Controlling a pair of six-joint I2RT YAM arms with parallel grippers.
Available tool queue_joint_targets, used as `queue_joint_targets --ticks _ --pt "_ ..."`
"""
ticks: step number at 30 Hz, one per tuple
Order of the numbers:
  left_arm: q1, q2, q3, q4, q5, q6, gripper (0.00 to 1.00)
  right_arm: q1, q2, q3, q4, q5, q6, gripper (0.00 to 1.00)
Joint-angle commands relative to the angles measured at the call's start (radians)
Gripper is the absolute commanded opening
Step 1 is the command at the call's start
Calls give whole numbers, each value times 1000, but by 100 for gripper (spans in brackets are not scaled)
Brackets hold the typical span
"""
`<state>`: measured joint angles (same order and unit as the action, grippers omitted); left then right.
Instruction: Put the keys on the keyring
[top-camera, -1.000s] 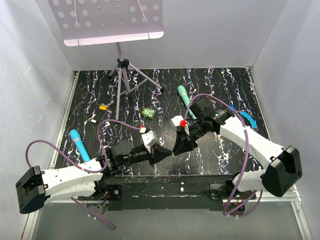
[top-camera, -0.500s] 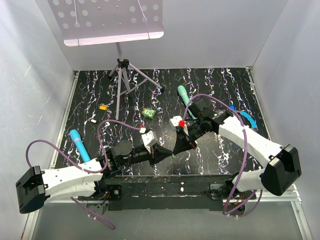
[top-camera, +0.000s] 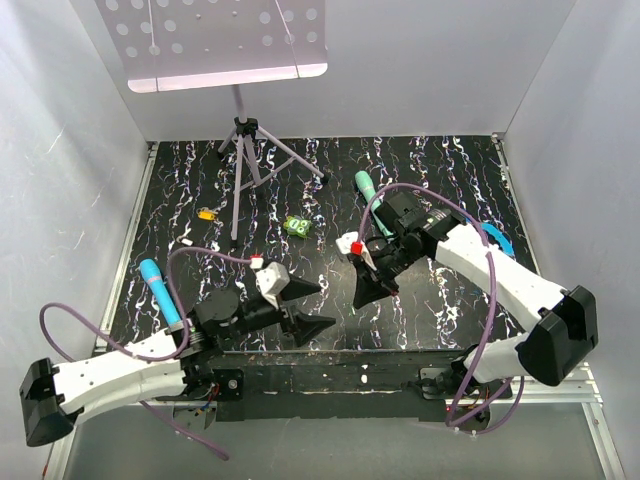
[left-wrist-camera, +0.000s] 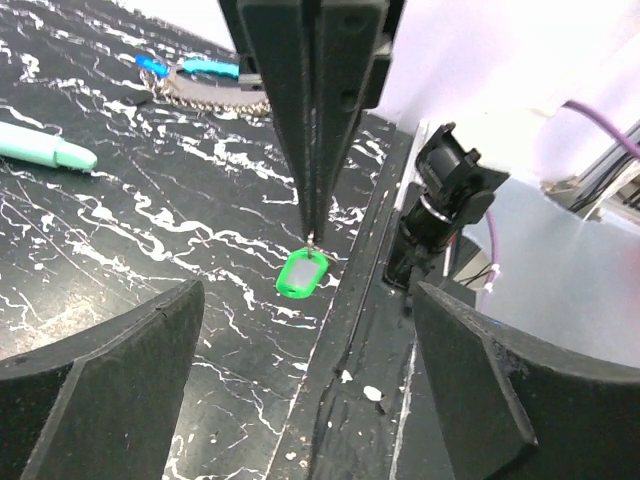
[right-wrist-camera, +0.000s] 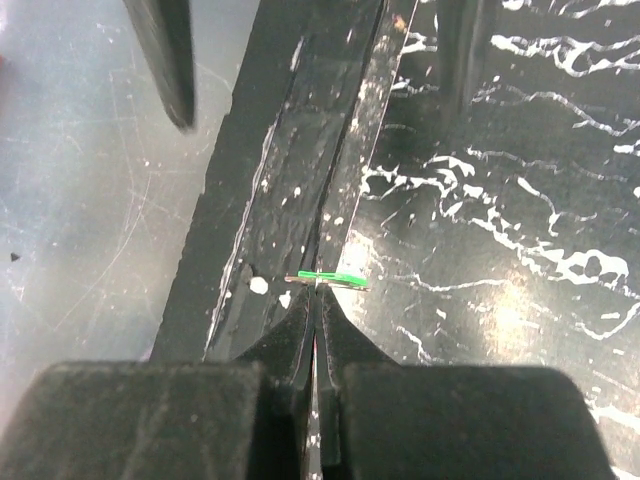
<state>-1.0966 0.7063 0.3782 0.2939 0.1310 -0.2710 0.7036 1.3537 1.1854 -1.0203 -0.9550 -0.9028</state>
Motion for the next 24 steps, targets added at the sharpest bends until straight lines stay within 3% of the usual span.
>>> queue_joint_targets --ticks 1,5,14,24 --pt "0 -140 -48 -88 -5 27 86 22 56 108 -220 108 -70 1" --pt "0 -148 -70 -52 44 78 85 49 93 151 -271 156 -70 1" --pt "0 102 -2 112 104 165 80 79 110 171 -250 162 -30 1" --pt "0 236 -1 280 134 87 57 82 136 178 -247 142 -25 1"
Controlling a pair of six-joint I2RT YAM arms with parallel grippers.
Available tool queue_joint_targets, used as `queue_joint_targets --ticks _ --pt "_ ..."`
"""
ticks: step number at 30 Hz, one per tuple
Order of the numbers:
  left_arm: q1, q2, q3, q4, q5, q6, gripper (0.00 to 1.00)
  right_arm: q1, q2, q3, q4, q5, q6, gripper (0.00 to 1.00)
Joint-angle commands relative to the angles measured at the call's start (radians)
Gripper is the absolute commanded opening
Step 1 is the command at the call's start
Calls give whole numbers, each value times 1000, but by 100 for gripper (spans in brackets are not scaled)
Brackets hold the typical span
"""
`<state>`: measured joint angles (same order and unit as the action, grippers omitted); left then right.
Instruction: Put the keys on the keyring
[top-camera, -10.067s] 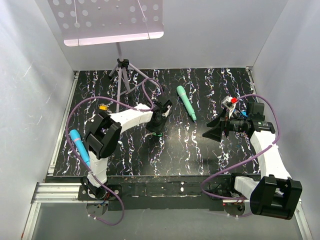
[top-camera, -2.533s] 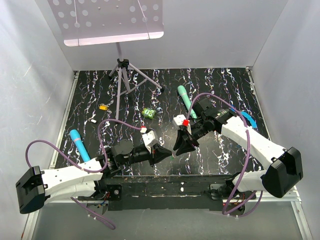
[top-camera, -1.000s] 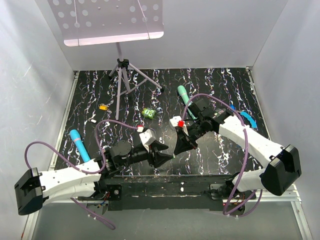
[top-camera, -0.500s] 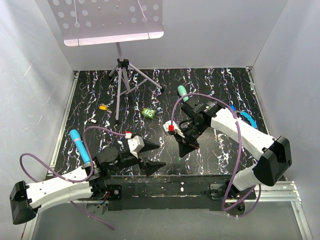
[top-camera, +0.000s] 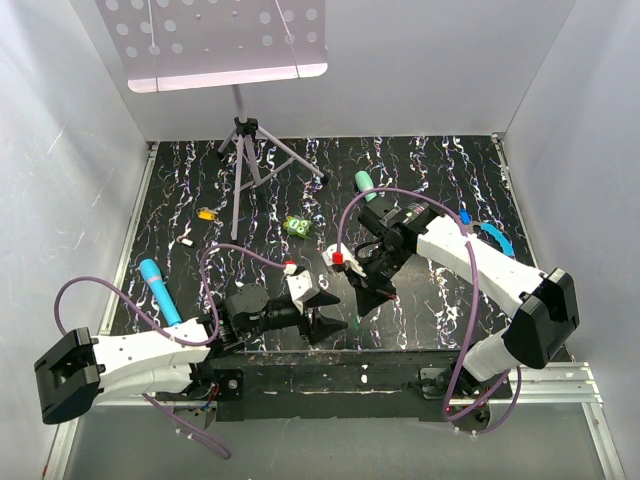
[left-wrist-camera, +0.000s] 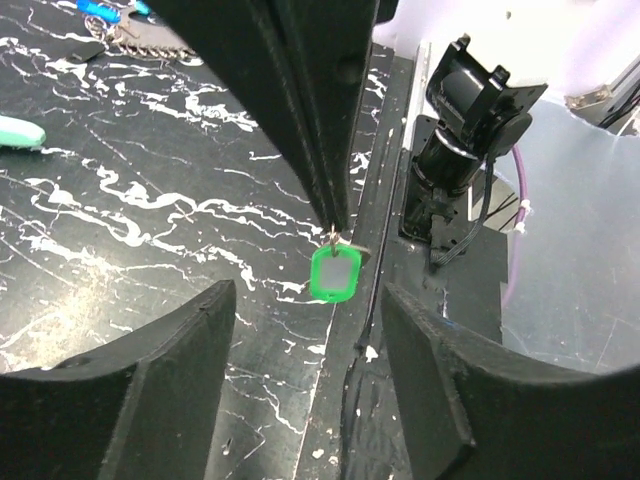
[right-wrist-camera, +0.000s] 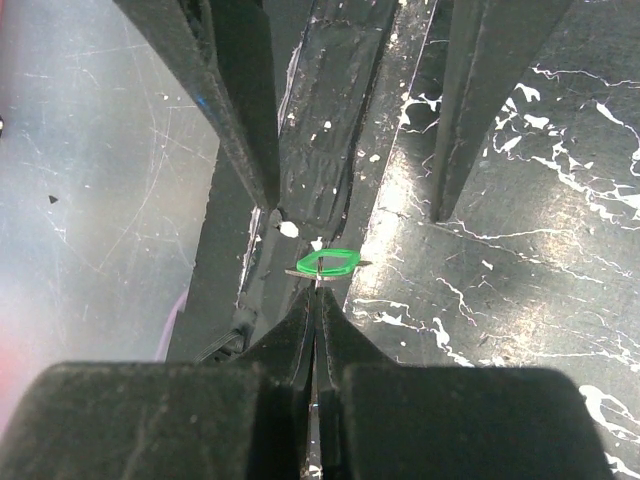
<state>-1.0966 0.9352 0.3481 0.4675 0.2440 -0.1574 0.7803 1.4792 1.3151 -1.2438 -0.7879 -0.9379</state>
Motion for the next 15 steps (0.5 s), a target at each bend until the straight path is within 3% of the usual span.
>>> queue_joint_targets --ticks 1,6,15 --pt "0 11 26 115 23 -33 54 4 13 50 -23 -28 10 1" --pt "0 39 25 152 40 -51 44 5 13 58 -29 -45 10 1" --pt "0 109 42 201 58 -77 39 5 18 62 -31 -56 10 1"
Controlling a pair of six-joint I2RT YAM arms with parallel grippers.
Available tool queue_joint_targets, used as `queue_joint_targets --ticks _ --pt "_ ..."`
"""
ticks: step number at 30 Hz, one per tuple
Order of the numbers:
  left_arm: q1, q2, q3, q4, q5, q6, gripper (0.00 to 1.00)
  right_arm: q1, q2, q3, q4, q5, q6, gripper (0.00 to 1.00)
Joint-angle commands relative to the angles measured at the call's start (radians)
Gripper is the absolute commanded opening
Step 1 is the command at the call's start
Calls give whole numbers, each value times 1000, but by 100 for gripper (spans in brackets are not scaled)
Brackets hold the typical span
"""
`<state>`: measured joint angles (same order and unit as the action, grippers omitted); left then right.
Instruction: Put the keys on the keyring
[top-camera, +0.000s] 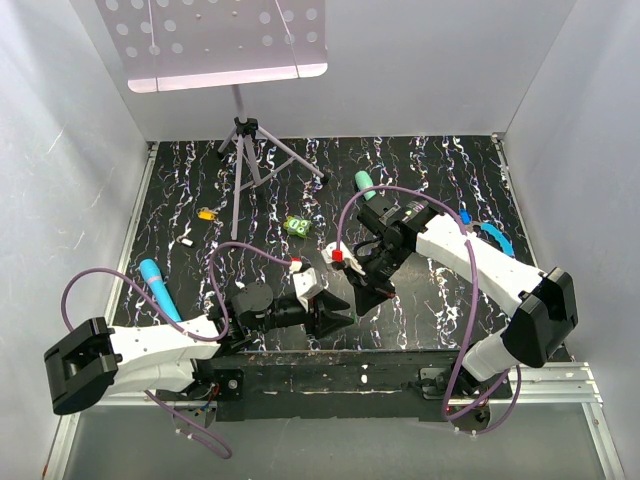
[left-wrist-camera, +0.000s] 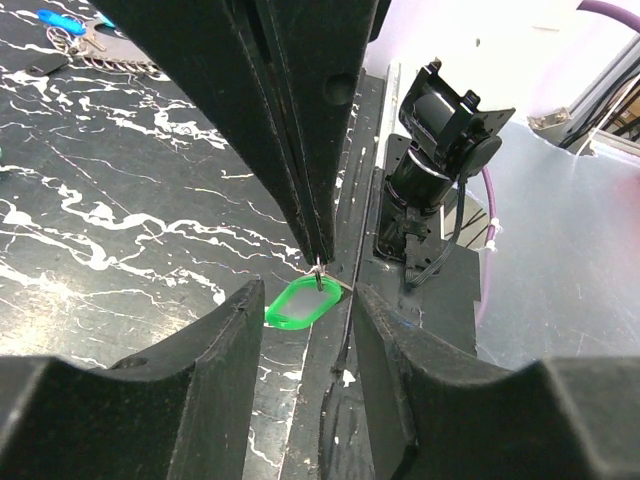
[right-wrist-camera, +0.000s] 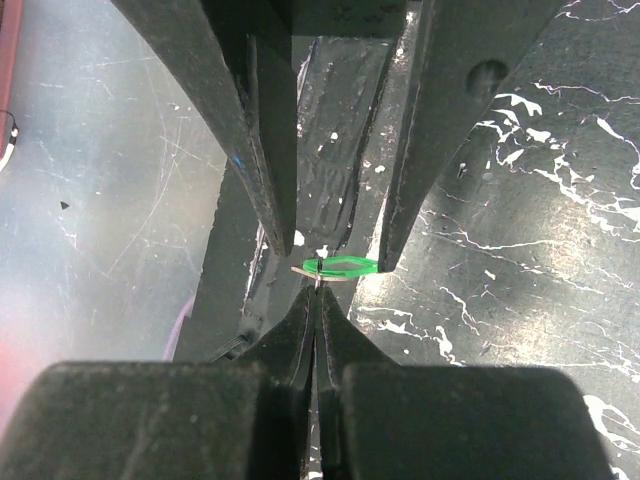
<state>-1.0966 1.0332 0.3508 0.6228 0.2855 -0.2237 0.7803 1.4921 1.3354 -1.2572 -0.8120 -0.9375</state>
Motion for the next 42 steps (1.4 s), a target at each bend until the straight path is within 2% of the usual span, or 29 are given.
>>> queue_joint_targets --ticks 1,5,8,21,33,41,42 --pt "0 13 40 49 17 -11 38 5 5 42 -19 -32 8 1" --pt "0 14 42 49 9 -11 37 5 8 42 -18 -38 6 1" --pt "0 10 39 51 4 -12 31 5 10 41 -19 -41 6 1" --pt "0 36 48 61 23 -17 20 5 11 45 -19 -46 8 1" --pt "0 39 54 45 17 -23 0 5 14 45 -24 -56 6 1" --pt "0 30 45 38 4 -28 0 5 13 53 -34 -76 2 1" --pt "0 27 39 38 4 -28 0 5 14 59 -42 -82 -1 6"
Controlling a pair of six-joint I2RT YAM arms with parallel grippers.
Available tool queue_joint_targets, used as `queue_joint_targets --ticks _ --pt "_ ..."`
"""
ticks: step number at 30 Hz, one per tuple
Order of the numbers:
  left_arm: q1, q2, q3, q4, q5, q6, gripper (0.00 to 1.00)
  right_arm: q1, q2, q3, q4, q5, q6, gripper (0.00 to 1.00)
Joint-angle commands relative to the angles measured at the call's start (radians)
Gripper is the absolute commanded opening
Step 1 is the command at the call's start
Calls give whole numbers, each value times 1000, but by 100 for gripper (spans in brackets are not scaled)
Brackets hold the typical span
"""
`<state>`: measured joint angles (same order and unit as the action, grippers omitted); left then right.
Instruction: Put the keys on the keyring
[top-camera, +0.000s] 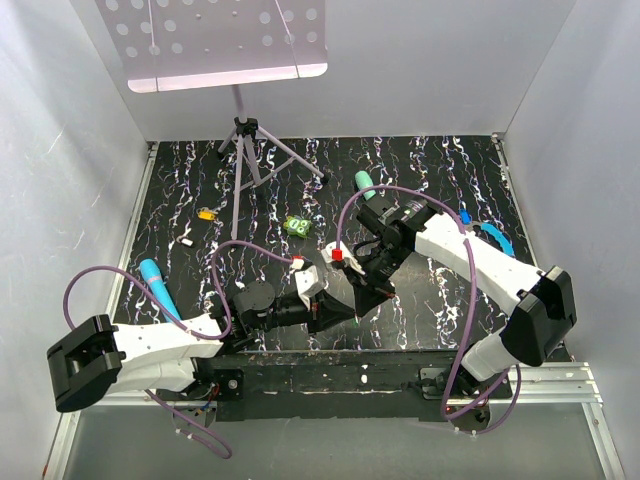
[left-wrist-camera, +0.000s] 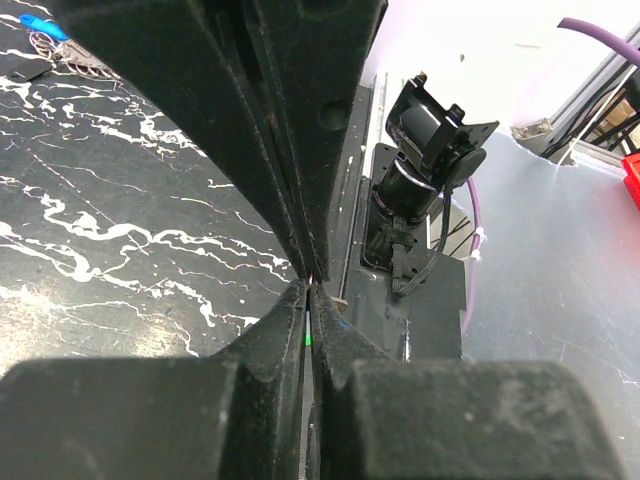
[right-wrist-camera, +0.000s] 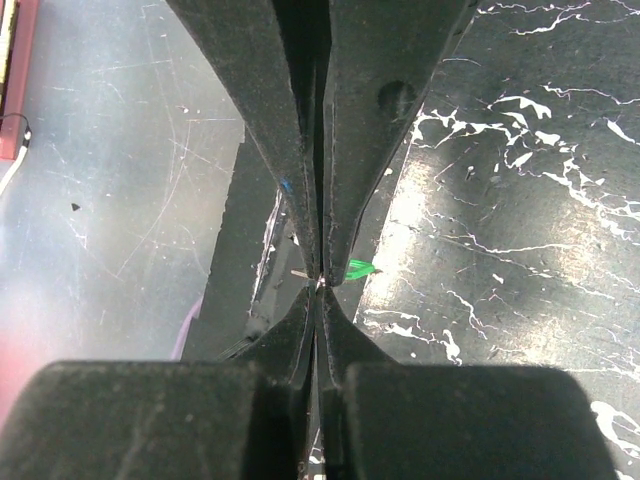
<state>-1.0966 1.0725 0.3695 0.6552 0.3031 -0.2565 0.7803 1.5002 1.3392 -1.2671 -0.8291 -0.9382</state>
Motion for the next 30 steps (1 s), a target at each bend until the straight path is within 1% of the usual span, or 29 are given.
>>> queue_joint_targets --ticks 1,2,3,4,6,8,11,14,17,20,24,30 --pt "0 -22 14 6 -15 8 0 5 6 66 -46 -74 -4 19" --pt "0 -37 3 7 -18 14 0 2 6 81 -78 -85 -23 38" --pt "1 -54 -10 9 -21 19 0 -6 5 100 -101 -97 -42 49" --pt "0 -83 -24 8 -28 26 0 -19 0 116 -130 -116 -59 56" --pt "0 -150 -58 -6 -33 49 0 -65 -11 141 -184 -154 -102 63" --pt "0 -231 -95 -11 -10 104 0 -107 -38 144 -204 -185 -123 65" --pt "0 -368 -156 15 19 166 0 -160 -87 117 -190 -209 -128 65" --pt "1 -505 -201 23 47 187 0 -219 -135 66 -151 -237 -123 64" --pt "1 -586 -204 26 88 188 0 -274 -181 6 -101 -274 -123 64" --pt "1 -617 -187 30 122 172 0 -312 -231 -58 -43 -307 -123 64" --pt "1 -609 -158 43 162 154 0 -340 -278 -121 1 -341 -131 64" --pt "1 -579 -144 72 179 151 0 -360 -296 -144 -9 -393 -181 64"
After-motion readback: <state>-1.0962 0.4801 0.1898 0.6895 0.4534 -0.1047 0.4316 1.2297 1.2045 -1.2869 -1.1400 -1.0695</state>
